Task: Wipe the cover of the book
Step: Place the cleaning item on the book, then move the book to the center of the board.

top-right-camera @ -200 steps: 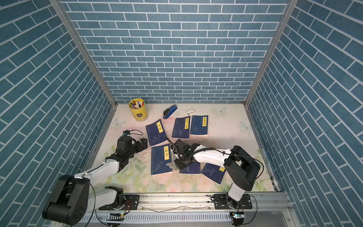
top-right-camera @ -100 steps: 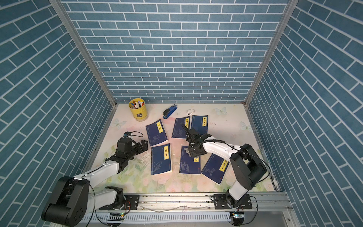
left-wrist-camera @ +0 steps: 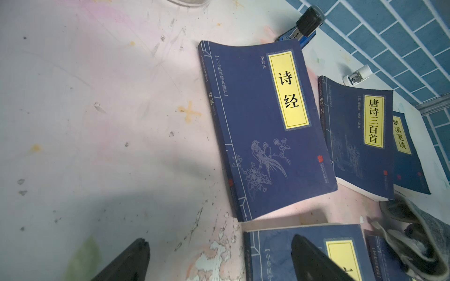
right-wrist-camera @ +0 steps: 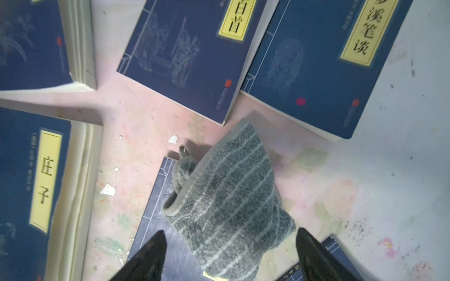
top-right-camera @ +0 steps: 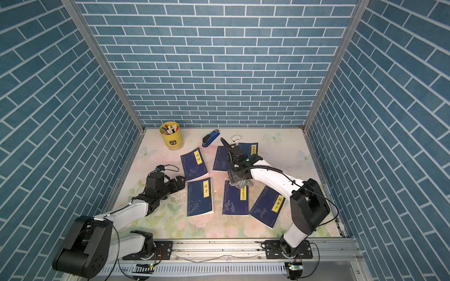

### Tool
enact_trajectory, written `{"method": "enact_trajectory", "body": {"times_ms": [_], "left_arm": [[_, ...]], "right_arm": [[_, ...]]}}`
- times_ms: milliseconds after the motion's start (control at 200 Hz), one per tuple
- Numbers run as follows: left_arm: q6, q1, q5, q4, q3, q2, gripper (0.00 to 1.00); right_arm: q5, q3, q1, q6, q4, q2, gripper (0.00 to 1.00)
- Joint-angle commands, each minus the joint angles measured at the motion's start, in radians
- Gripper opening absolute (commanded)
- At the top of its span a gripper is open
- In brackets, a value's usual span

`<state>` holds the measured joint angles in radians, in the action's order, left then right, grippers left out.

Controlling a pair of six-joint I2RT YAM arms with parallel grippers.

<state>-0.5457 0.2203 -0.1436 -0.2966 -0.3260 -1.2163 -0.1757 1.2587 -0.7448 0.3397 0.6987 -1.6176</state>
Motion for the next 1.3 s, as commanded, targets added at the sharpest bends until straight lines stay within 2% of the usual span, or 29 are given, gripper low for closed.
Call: {"method": "enact_trajectory", "body": {"times_ms": [0,215,330,475,645,775,1015,1200,1295], "left_arm": [[-0.019,0.037,-0.001,-0.024,0.009,-0.023,0.95],[-0.043,0.114,0.013,0.011,0.019,-0.025,0.94],[-0.072,0.147,0.013,0.017,0.036,-0.007,0.94],[-0.126,0.209,0.033,-0.006,0.074,0.006,0.93],[-0.167,0.261,0.034,-0.002,0.103,0.018,0.91],[-0.191,0.278,0.017,0.010,0.126,0.055,0.88],[-0.211,0.287,0.016,0.039,0.169,0.104,0.82],[-0.217,0.287,0.031,0.011,0.172,0.071,0.69],[-0.215,0.286,0.056,0.008,0.161,0.045,0.68]], "right_arm": [[-0.011,0.023,0.000,-0.013,0.063,0.009,0.83],[0.142,0.008,-0.070,-0.028,-0.035,0.004,0.78],[0.203,0.017,-0.125,-0.021,-0.088,-0.068,0.73],[0.274,-0.011,-0.155,0.064,-0.228,-0.150,0.63],[0.348,0.008,-0.179,0.099,-0.267,-0.252,0.59],[0.381,0.003,-0.188,0.128,-0.290,-0.298,0.55],[0.430,-0.021,-0.195,0.153,-0.298,-0.350,0.38],[0.466,-0.009,-0.209,0.145,-0.305,-0.368,0.33],[0.480,0.008,-0.216,0.145,-0.314,-0.385,0.33]]}}
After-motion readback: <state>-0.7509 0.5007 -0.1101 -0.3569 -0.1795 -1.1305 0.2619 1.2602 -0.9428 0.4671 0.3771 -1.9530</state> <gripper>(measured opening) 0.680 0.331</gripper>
